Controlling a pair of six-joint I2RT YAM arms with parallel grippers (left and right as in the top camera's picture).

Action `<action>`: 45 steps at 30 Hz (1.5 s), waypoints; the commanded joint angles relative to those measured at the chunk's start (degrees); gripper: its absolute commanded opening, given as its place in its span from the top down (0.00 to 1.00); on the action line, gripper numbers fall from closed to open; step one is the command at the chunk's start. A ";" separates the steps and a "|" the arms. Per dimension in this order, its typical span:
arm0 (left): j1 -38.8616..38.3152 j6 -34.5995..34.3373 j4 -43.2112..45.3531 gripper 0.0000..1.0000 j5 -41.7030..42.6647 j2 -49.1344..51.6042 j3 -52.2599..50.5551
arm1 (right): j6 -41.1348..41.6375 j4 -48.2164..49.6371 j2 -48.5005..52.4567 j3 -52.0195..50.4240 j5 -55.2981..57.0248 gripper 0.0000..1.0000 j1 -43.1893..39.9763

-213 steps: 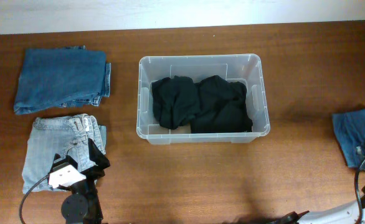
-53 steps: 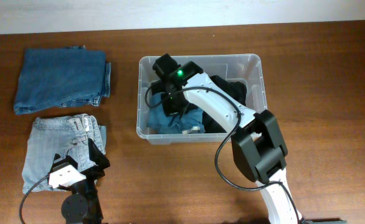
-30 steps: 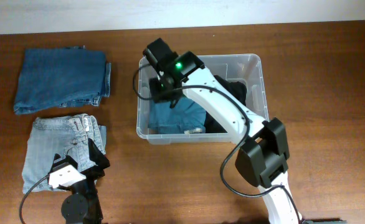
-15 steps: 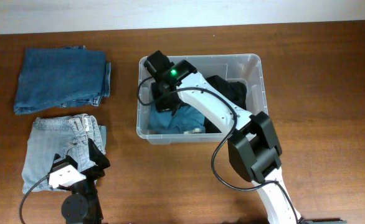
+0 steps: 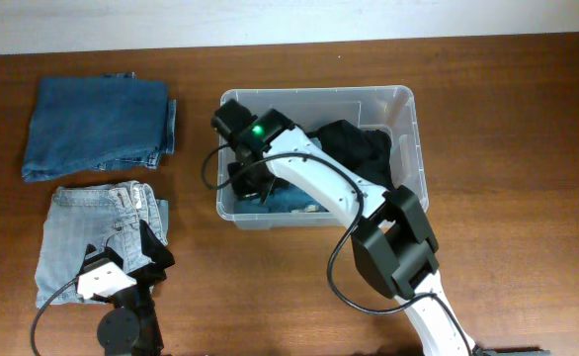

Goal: Pack container
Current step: 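Press and smooth the blue denim inside the bin with the right gripper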

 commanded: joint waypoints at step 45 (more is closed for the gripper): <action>0.28 -0.13 -0.28 0.01 -0.61 -0.35 -0.07 | 0.35 7.50 -9.25 -5.81 2.67 0.95 -5.68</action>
